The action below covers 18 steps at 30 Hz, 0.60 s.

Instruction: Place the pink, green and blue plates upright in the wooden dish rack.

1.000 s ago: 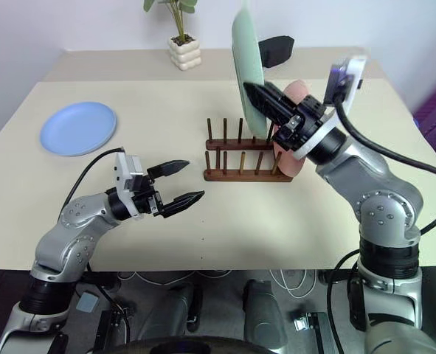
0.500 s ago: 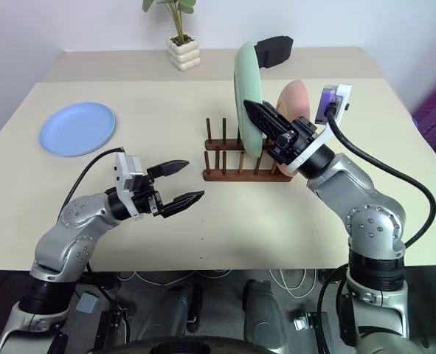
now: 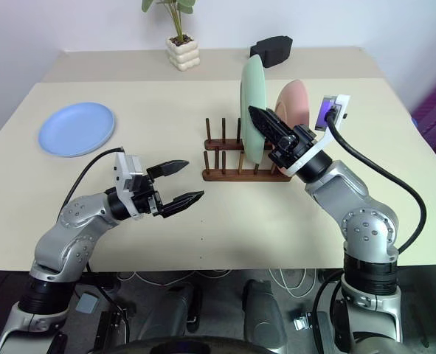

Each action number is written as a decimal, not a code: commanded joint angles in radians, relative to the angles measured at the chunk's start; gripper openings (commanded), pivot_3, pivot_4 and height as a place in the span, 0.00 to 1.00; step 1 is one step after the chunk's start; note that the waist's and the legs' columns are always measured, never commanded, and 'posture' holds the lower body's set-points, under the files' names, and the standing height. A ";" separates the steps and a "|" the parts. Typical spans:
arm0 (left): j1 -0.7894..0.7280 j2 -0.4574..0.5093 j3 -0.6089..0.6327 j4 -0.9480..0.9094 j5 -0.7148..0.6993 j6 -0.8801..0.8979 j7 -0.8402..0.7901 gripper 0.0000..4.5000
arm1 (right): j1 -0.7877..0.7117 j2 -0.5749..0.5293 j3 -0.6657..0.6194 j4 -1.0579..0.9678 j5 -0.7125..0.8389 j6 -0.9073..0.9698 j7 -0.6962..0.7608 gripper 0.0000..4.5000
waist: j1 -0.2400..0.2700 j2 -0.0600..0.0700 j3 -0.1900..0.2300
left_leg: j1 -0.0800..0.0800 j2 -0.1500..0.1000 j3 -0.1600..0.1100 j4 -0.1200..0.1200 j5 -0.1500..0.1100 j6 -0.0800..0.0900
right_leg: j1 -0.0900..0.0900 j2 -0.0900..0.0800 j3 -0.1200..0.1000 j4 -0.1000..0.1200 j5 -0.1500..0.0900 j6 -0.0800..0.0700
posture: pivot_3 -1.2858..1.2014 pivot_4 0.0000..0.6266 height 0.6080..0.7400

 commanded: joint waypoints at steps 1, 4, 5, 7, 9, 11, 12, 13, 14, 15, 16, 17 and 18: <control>-0.005 0.007 0.020 -0.033 -0.003 -0.018 0.000 1.00 | -0.007 0.004 -0.033 -0.012 0.011 -0.013 0.002 0.01 | 0.000 0.000 0.000 | 0.000 0.000 0.000 0.000 0.000 0.000 | 0.000 0.000 0.000 0.000 0.000 0.000 | 0.52 0.24 0.97; -0.002 0.008 0.021 -0.036 -0.004 -0.019 0.001 1.00 | -0.006 0.006 -0.034 -0.005 0.012 -0.010 0.003 0.24 | 0.000 0.000 0.000 | 0.000 0.000 0.000 0.000 0.000 0.000 | 0.000 0.000 0.000 0.000 0.000 0.000 | 0.52 0.24 0.97; -0.001 0.008 0.022 -0.036 -0.004 -0.019 0.001 1.00 | -0.006 0.005 -0.034 -0.003 0.009 -0.009 0.005 0.33 | 0.000 0.000 0.000 | 0.000 0.000 0.000 0.000 0.000 0.000 | 0.000 0.000 0.000 0.000 0.000 0.000 | 0.52 0.24 0.97; -0.001 0.007 0.021 -0.037 -0.004 -0.018 0.002 1.00 | -0.004 0.004 -0.036 0.001 0.005 -0.010 0.015 0.57 | 0.000 0.000 0.000 | 0.000 0.000 0.000 0.000 0.000 0.000 | 0.000 0.000 0.000 0.000 0.000 0.000 | 0.52 0.24 0.97; -0.001 0.007 0.021 -0.036 -0.004 -0.019 0.002 1.00 | -0.001 0.002 -0.037 0.004 -0.002 -0.013 0.024 0.79 | 0.000 0.000 0.000 | 0.000 0.000 0.000 0.000 0.000 0.000 | 0.000 0.000 0.000 0.000 0.000 0.000 | 0.52 0.24 0.97; -0.002 0.006 0.020 -0.036 -0.004 -0.018 0.003 1.00 | 0.002 -0.001 -0.038 0.004 -0.011 -0.016 0.036 0.99 | 0.000 0.000 0.000 | 0.000 0.000 0.000 0.000 0.000 0.000 | 0.000 0.000 0.000 0.000 0.000 0.000 | 0.52 0.24 0.97; -0.002 0.006 0.020 -0.037 -0.004 -0.018 0.003 1.00 | 0.003 -0.001 -0.039 0.004 -0.014 -0.017 0.040 0.99 | 0.000 0.000 0.000 | 0.000 0.000 0.000 0.000 0.000 0.000 | 0.000 0.000 0.000 0.000 0.000 0.000 | 0.52 0.24 0.97; -0.002 0.006 0.020 -0.036 -0.005 -0.018 0.002 1.00 | 0.003 -0.008 -0.041 -0.001 -0.022 -0.020 0.050 0.99 | 0.000 0.000 0.000 | 0.000 0.000 0.000 0.000 0.000 0.000 | 0.000 0.000 0.000 0.000 0.000 0.000 | 0.52 0.24 0.97; -0.002 0.007 0.020 -0.036 -0.005 -0.018 0.002 1.00 | 0.001 -0.016 -0.044 -0.005 -0.029 -0.020 0.059 0.99 | 0.000 0.000 0.000 | 0.000 0.000 0.000 0.000 0.000 0.000 | 0.000 0.000 0.000 0.000 0.000 0.000 | 0.52 0.24 0.97; -0.002 0.007 0.021 -0.035 -0.005 -0.018 0.001 1.00 | -0.001 -0.022 -0.046 -0.008 -0.035 -0.020 0.065 0.99 | 0.000 0.000 0.000 | 0.000 0.000 0.000 0.000 0.000 0.000 | 0.000 0.000 0.000 0.000 0.000 0.000 | 0.52 0.24 0.97; -0.003 0.007 0.021 -0.035 -0.005 -0.018 0.001 1.00 | -0.003 -0.025 -0.048 -0.010 -0.038 -0.020 0.070 0.99 | 0.000 0.000 0.000 | 0.000 0.000 0.000 0.000 0.000 0.000 | 0.000 0.000 0.000 0.000 0.000 0.000 | 0.52 0.24 0.97; -0.003 0.008 0.022 -0.034 -0.006 -0.018 0.000 1.00 | -0.011 -0.036 -0.049 -0.015 -0.045 -0.017 0.075 0.99 | 0.000 0.000 0.000 | 0.000 0.000 0.000 0.000 0.000 0.000 | 0.000 0.000 0.000 0.000 0.000 0.000 | 0.52 0.24 0.97; -0.003 0.009 0.023 -0.034 -0.006 -0.018 0.000 1.00 | -0.017 -0.044 -0.049 -0.019 -0.051 -0.015 0.079 0.99 | 0.000 0.000 0.000 | 0.000 0.000 0.000 0.000 0.000 0.000 | 0.000 0.000 0.000 0.000 0.000 0.000 | 0.52 0.24 0.97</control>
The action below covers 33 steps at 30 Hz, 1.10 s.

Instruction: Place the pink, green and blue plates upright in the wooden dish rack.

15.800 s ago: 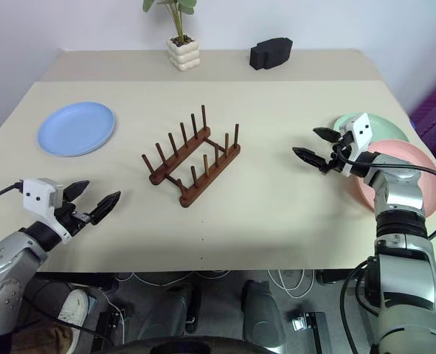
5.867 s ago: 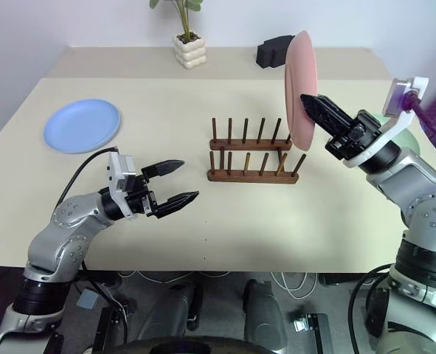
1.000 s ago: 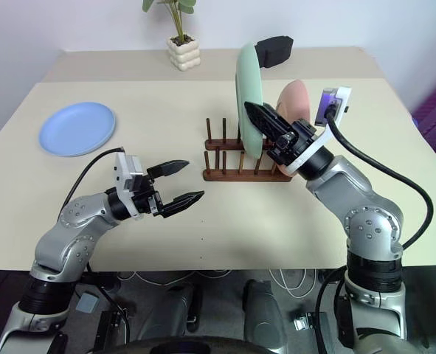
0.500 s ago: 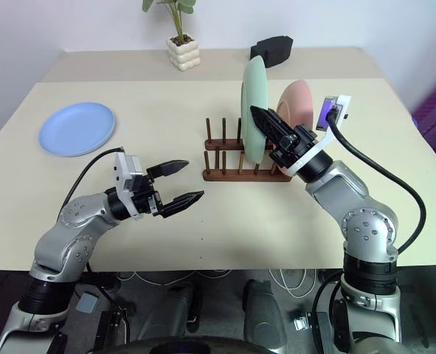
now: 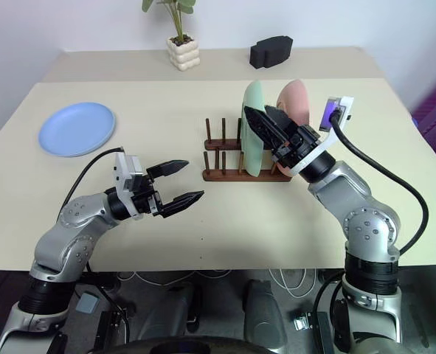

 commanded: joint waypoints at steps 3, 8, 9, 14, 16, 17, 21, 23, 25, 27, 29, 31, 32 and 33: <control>-0.002 0.014 0.029 -0.032 -0.009 -0.018 -0.005 1.00 | -0.047 -0.060 -0.025 -0.054 -0.023 -0.010 0.034 0.99 | 0.000 0.000 0.000 | 0.000 0.000 0.000 0.000 0.000 0.000 | 0.000 0.000 0.000 0.000 0.000 0.000 | 0.52 0.24 0.97; 0.007 0.041 0.073 -0.027 -0.027 -0.001 -0.005 1.00 | -0.119 -0.096 -0.025 -0.087 -0.014 -0.006 0.041 0.99 | -0.002 0.000 0.000 | 0.000 0.000 0.000 -0.001 0.000 0.000 | -0.001 0.000 0.000 0.000 0.000 0.000 | 0.52 0.24 0.97; 0.007 0.047 0.083 -0.028 -0.032 0.006 -0.002 1.00 | -0.129 -0.102 -0.023 -0.091 -0.021 -0.007 0.043 0.99 | -0.001 0.000 0.000 | 0.000 0.000 0.000 -0.001 0.000 0.000 | -0.001 0.000 0.000 0.000 0.000 0.000 | 0.52 0.24 0.97; -0.019 0.063 0.189 0.002 -0.093 0.082 0.074 1.00 | -0.199 -0.145 -0.004 -0.091 -0.060 -0.005 0.079 0.99 | -0.001 0.000 0.000 | 0.000 0.001 0.000 0.000 0.000 0.000 | -0.001 0.000 0.000 0.000 0.000 0.000 | 0.52 0.24 0.97; -0.054 0.072 0.249 0.049 -0.086 0.121 0.155 1.00 | -0.230 -0.200 0.064 -0.092 -0.153 -0.004 0.142 0.99 | 0.000 0.000 0.000 | 0.000 0.001 0.000 0.000 0.000 0.000 | -0.001 0.000 0.000 0.000 0.000 0.000 | 0.52 0.24 0.97; -0.074 0.079 0.277 0.077 -0.072 0.132 0.198 1.00 | -0.246 -0.224 0.103 -0.087 -0.197 -0.004 0.173 0.99 | 0.000 0.000 0.000 | 0.000 0.000 0.000 0.000 0.000 0.000 | -0.001 0.000 -0.001 0.000 0.000 0.000 | 0.52 0.24 0.97; -0.187 0.101 0.345 0.211 0.065 0.155 0.442 1.00 | -0.280 -0.249 0.202 -0.061 -0.333 -0.051 0.272 0.99 | 0.000 -0.001 0.000 | 0.000 0.000 0.000 0.000 0.000 0.000 | -0.001 0.001 -0.001 0.000 0.001 0.003 | 0.52 0.24 0.97; -0.260 0.097 0.390 0.299 0.098 0.217 0.582 1.00 | -0.287 -0.241 0.223 -0.048 -0.381 -0.073 0.300 0.99 | 0.000 -0.002 0.001 | -0.001 -0.001 0.000 0.000 0.000 0.000 | -0.001 0.001 -0.001 0.000 0.001 0.004 | 0.52 0.24 0.97; -0.321 0.104 0.441 0.397 0.122 0.288 0.700 1.00 | -0.289 -0.233 0.236 -0.038 -0.413 -0.088 0.322 0.99 | 0.000 -0.003 0.001 | -0.001 -0.001 0.000 0.000 0.000 0.000 | -0.001 0.001 -0.001 0.000 0.001 0.004 | 0.52 0.24 0.97; -0.367 0.142 0.481 0.524 0.172 0.329 0.798 1.00 | -0.289 -0.225 0.254 -0.032 -0.449 -0.104 0.345 0.99 | -0.001 -0.003 0.001 | -0.001 -0.001 0.000 0.000 0.000 0.000 | -0.001 0.001 -0.001 0.001 0.002 0.004 | 0.52 0.24 0.97; -0.397 0.163 0.517 0.611 0.171 0.303 0.810 1.00 | -0.284 -0.216 0.265 -0.027 -0.475 -0.115 0.364 0.99 | -0.006 -0.004 0.002 | -0.001 -0.001 0.000 -0.001 0.000 0.000 | -0.002 0.001 -0.001 0.001 0.002 0.004 | 0.52 0.24 0.97; -0.445 0.195 0.534 0.730 0.184 0.276 0.822 1.00 | -0.277 -0.206 0.273 -0.024 -0.499 -0.125 0.379 0.99 | -0.002 -0.006 0.002 | -0.001 -0.001 0.000 -0.001 0.000 0.000 | -0.003 0.001 -0.001 0.002 0.002 0.004 | 0.52 0.24 0.97; -0.468 0.208 0.540 0.782 0.185 0.273 0.823 1.00 | -0.275 -0.201 0.275 -0.023 -0.508 -0.128 0.384 0.99 | -0.001 -0.007 0.003 | -0.001 -0.001 0.000 -0.001 0.000 -0.001 | -0.003 0.001 -0.002 0.002 0.002 0.004 | 0.52 0.24 0.97; -0.492 0.221 0.543 0.838 0.187 0.272 0.823 1.00 | -0.273 -0.196 0.276 -0.023 -0.515 -0.131 0.389 0.99 | 0.001 -0.008 0.002 | -0.001 -0.001 0.000 -0.001 0.001 -0.002 | -0.003 0.001 -0.003 0.003 0.002 0.004 | 0.52 0.24 0.97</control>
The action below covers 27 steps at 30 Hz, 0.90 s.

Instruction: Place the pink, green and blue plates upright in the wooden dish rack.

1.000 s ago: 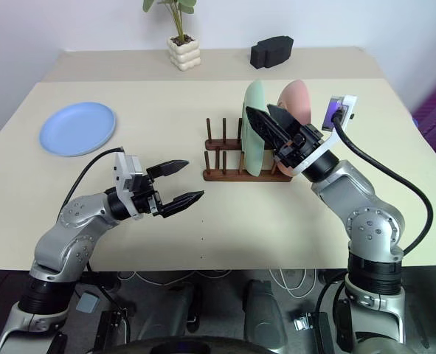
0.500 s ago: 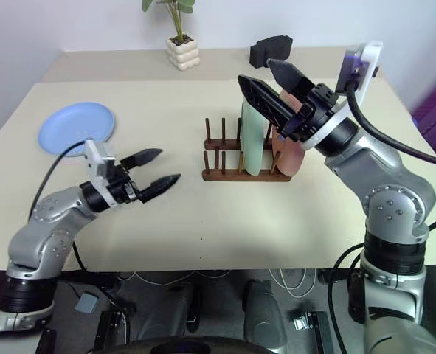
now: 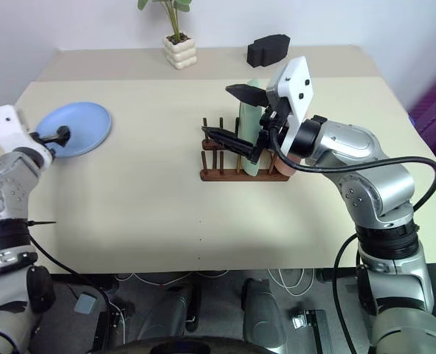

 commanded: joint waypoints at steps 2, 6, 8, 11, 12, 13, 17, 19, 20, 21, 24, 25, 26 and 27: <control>-0.121 0.073 0.052 0.225 0.009 -0.043 0.008 1.00 | -0.005 0.025 -0.004 -0.010 -0.034 -0.035 0.023 0.99 | 0.005 -0.002 0.000 | 0.000 0.000 0.000 0.000 0.000 -0.001 | 0.000 0.000 0.000 0.000 0.000 0.000 | 0.52 0.24 0.97; -0.230 0.108 0.045 0.467 0.029 -0.094 0.008 1.00 | 0.001 0.045 -0.010 -0.014 -0.053 -0.039 0.033 0.99 | 0.005 -0.003 -0.001 | -0.001 -0.001 0.000 0.000 0.000 -0.001 | 0.001 -0.001 0.000 -0.001 0.000 0.000 | 0.52 0.24 0.97; -0.271 0.113 0.049 0.558 0.029 -0.114 0.023 1.00 | 0.007 0.049 -0.014 -0.016 -0.061 -0.040 0.036 0.99 | 0.003 -0.003 -0.001 | -0.001 -0.001 0.000 0.000 0.000 -0.001 | 0.001 -0.001 0.000 -0.001 0.000 0.000 | 0.52 0.24 0.97; -0.315 0.101 0.044 0.644 0.020 -0.132 -0.010 1.00 | 0.022 0.054 -0.019 -0.023 -0.071 -0.041 0.037 0.99 | 0.001 -0.004 -0.001 | -0.001 -0.001 0.000 0.000 0.000 -0.001 | 0.000 -0.001 0.000 0.000 0.000 0.000 | 0.52 0.24 0.97; -0.324 0.095 0.034 0.660 0.023 -0.135 -0.025 1.00 | 0.026 0.055 -0.021 -0.025 -0.073 -0.041 0.037 0.99 | 0.000 -0.004 -0.001 | -0.001 -0.001 0.000 0.000 0.000 -0.001 | 0.000 -0.001 -0.001 0.000 0.000 0.000 | 0.52 0.24 0.97; -0.331 0.089 0.025 0.673 0.029 -0.138 -0.028 1.00 | 0.030 0.057 -0.021 -0.027 -0.077 -0.041 0.037 0.99 | 0.000 -0.004 -0.001 | -0.001 -0.001 0.000 0.000 0.000 -0.001 | 0.000 -0.001 -0.001 0.000 0.000 0.000 | 0.52 0.24 0.97; -0.346 0.078 0.029 0.700 0.027 -0.160 -0.021 0.71 | 0.036 0.062 -0.023 -0.030 -0.087 -0.042 0.039 1.00 | 0.000 -0.004 -0.001 | -0.001 -0.001 0.000 0.000 0.001 -0.001 | 0.000 -0.001 -0.001 0.000 0.000 0.001 | 0.52 0.24 0.97; -0.347 0.073 0.037 0.698 0.021 -0.171 -0.013 0.49 | 0.038 0.064 -0.024 -0.031 -0.090 -0.042 0.039 1.00 | -0.001 -0.004 -0.001 | 0.000 -0.001 0.000 -0.001 0.001 -0.001 | 0.000 -0.001 -0.001 0.000 0.000 0.001 | 0.52 0.24 0.97; -0.346 0.069 0.040 0.696 0.017 -0.176 -0.010 0.39 | 0.039 0.065 -0.025 -0.032 -0.091 -0.041 0.040 1.00 | -0.001 -0.004 -0.001 | 0.000 -0.001 0.000 -0.001 0.001 -0.001 | 0.000 -0.001 -0.001 0.000 0.000 0.001 | 0.52 0.24 0.97; -0.345 0.066 0.043 0.694 0.014 -0.179 -0.007 0.29 | 0.040 0.065 -0.025 -0.032 -0.092 -0.041 0.040 1.00 | -0.001 -0.004 -0.001 | 0.000 -0.001 0.000 -0.001 0.001 -0.001 | 0.000 -0.001 -0.001 0.000 0.000 0.001 | 0.52 0.24 0.97; -0.339 0.059 0.044 0.685 0.008 -0.181 -0.004 0.01 | 0.042 0.067 -0.025 -0.032 -0.097 -0.041 0.042 1.00 | 0.000 -0.004 -0.001 | 0.000 -0.001 0.000 -0.001 0.001 -0.001 | 0.000 -0.001 -0.001 0.000 0.000 0.001 | 0.52 0.24 0.97; -0.337 0.057 0.044 0.682 0.006 -0.182 -0.003 0.01 | 0.043 0.068 -0.025 -0.032 -0.098 -0.042 0.043 1.00 | 0.000 -0.004 -0.001 | 0.000 -0.001 0.000 -0.001 0.001 -0.001 | 0.000 -0.001 -0.001 0.000 0.000 0.001 | 0.52 0.24 0.97; -0.334 0.054 0.045 0.674 0.002 -0.182 -0.004 0.01 | 0.043 0.068 -0.025 -0.032 -0.100 -0.043 0.044 1.00 | 0.000 -0.004 -0.001 | 0.000 -0.001 0.000 -0.001 0.001 -0.001 | 0.000 -0.001 0.000 0.000 0.000 0.001 | 0.52 0.24 0.97; -0.329 0.045 0.047 0.650 -0.004 -0.190 -0.017 0.01 | 0.042 0.068 -0.023 -0.030 -0.105 -0.047 0.045 1.00 | 0.000 -0.004 -0.001 | 0.000 -0.001 0.000 -0.001 0.001 -0.001 | 0.000 -0.001 0.000 0.000 0.000 0.001 | 0.52 0.24 0.97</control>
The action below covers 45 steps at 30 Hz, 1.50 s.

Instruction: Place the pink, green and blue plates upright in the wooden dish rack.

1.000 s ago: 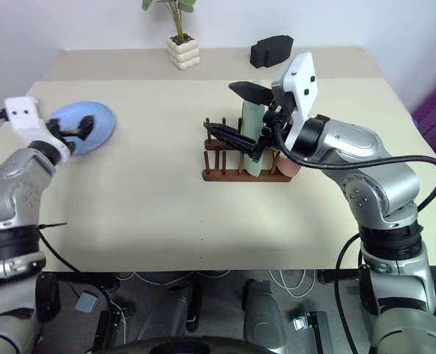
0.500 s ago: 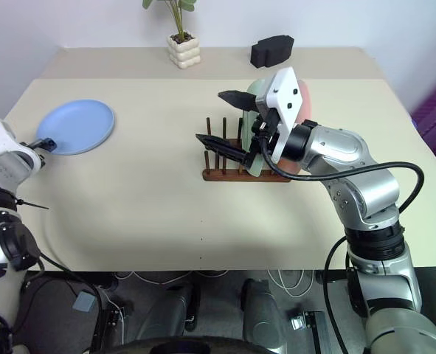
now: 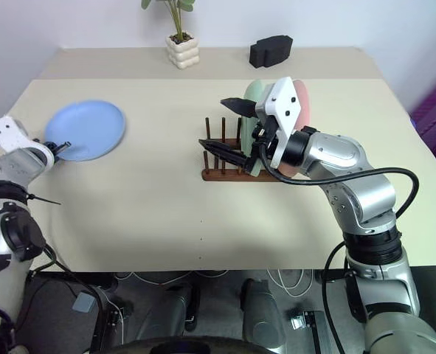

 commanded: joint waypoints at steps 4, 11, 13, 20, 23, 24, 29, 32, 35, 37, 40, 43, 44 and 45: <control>0.066 -0.097 0.001 -0.313 -0.073 -0.066 -0.130 0.01 | -0.021 -0.007 0.002 -0.005 -0.091 -0.093 0.009 1.00 | 0.007 0.000 0.000 | -0.001 0.000 -0.001 0.000 0.000 -0.001 | 0.000 0.000 0.000 0.000 0.000 0.000 | 0.52 0.24 0.97; 0.152 -0.218 -0.113 -0.923 -0.090 0.050 -0.086 0.01 | -0.059 -0.034 0.128 0.087 -0.408 -0.374 0.015 1.00 | -0.001 -0.004 0.002 | -0.002 0.000 0.000 0.001 0.001 -0.001 | -0.001 -0.001 0.000 -0.001 0.001 0.000 | 0.52 0.24 0.97; 0.148 -0.222 -0.144 -1.004 -0.064 0.087 -0.054 0.01 | -0.080 -0.019 0.144 0.114 -0.457 -0.423 0.004 1.00 | -0.006 -0.003 0.002 | -0.001 0.000 0.000 0.000 0.001 -0.001 | -0.001 -0.001 0.001 0.000 0.001 0.000 | 0.52 0.24 0.97; 0.083 -0.239 -0.276 -1.252 -0.032 0.271 0.012 0.01 | -0.187 0.035 0.241 0.239 -0.716 -0.588 -0.083 1.00 | -0.002 -0.003 0.002 | 0.000 0.000 0.000 -0.001 0.002 -0.003 | -0.002 0.001 0.002 0.000 0.001 0.000 | 0.52 0.24 0.97; 0.059 -0.272 -0.302 -1.325 -0.045 0.350 0.037 0.01 | -0.217 0.067 0.272 0.278 -0.783 -0.629 -0.105 1.00 | 0.000 -0.003 0.002 | -0.001 0.000 0.000 -0.001 0.002 -0.003 | -0.001 0.001 0.002 0.000 0.001 0.000 | 0.52 0.24 0.97; 0.050 -0.284 -0.311 -1.351 -0.046 0.380 0.047 0.01 | -0.224 0.071 0.290 0.290 -0.818 -0.652 -0.112 1.00 | 0.000 -0.003 0.002 | -0.001 0.000 0.000 -0.001 0.002 -0.003 | -0.001 0.001 0.002 0.000 0.001 0.000 | 0.52 0.24 0.97; 0.011 -0.326 -0.294 -1.430 -0.068 0.482 0.072 0.01 | -0.221 0.091 0.306 0.322 -0.884 -0.699 -0.129 1.00 | -0.002 -0.003 0.002 | -0.001 0.000 0.000 -0.001 0.002 -0.004 | -0.001 0.001 0.001 0.000 0.001 0.000 | 0.52 0.24 0.97; -0.022 -0.339 -0.278 -1.462 -0.097 0.527 0.069 0.01 | -0.227 0.108 0.305 0.349 -0.913 -0.714 -0.153 1.00 | -0.004 -0.003 0.002 | -0.001 0.000 0.000 -0.001 0.002 -0.004 | -0.001 0.001 0.001 0.000 0.001 0.000 | 0.52 0.24 0.97; -0.033 -0.335 -0.279 -1.481 -0.113 0.562 0.055 0.01 | -0.234 0.116 0.311 0.379 -0.954 -0.732 -0.178 1.00 | -0.005 -0.003 0.002 | 0.000 0.000 -0.001 -0.001 0.002 -0.004 | -0.001 0.001 0.001 0.000 0.001 0.000 | 0.52 0.24 0.97; -0.038 -0.340 -0.274 -1.488 -0.125 0.582 0.053 0.01 | -0.237 0.121 0.314 0.396 -0.978 -0.739 -0.190 1.00 | -0.004 -0.003 0.002 | 0.000 0.000 0.000 -0.001 0.003 -0.004 | -0.001 0.001 0.001 0.000 0.001 0.000 | 0.52 0.24 0.97; -0.036 -0.329 -0.277 -1.504 -0.136 0.605 0.037 0.01 | -0.237 0.128 0.311 0.407 -1.004 -0.741 -0.204 1.00 | -0.004 -0.003 0.002 | 0.000 0.000 -0.001 -0.001 0.003 -0.005 | -0.001 0.001 0.001 0.000 0.001 0.000 | 0.52 0.24 0.97; -0.028 -0.326 -0.272 -1.507 -0.135 0.621 0.032 0.00 | -0.239 0.132 0.305 0.418 -1.021 -0.743 -0.211 0.80 | -0.004 -0.003 0.002 | -0.001 0.000 0.000 -0.001 0.003 -0.005 | -0.001 0.001 0.002 0.000 0.001 0.000 | 0.52 0.24 0.97; -0.026 -0.324 -0.272 -1.509 -0.134 0.624 0.030 0.00 | -0.239 0.133 0.304 0.420 -1.024 -0.744 -0.213 0.71 | -0.003 -0.003 0.002 | 0.000 0.000 -0.001 -0.001 0.003 -0.005 | -0.001 0.001 0.002 0.000 0.001 0.000 | 0.52 0.24 0.97; -0.026 -0.325 -0.270 -1.509 -0.134 0.625 0.028 0.00 | -0.239 0.133 0.304 0.421 -1.027 -0.745 -0.214 0.59 | -0.004 -0.003 0.002 | 0.000 0.000 -0.001 -0.001 0.003 -0.005 | -0.001 0.001 0.001 0.000 0.001 0.000 | 0.52 0.24 0.97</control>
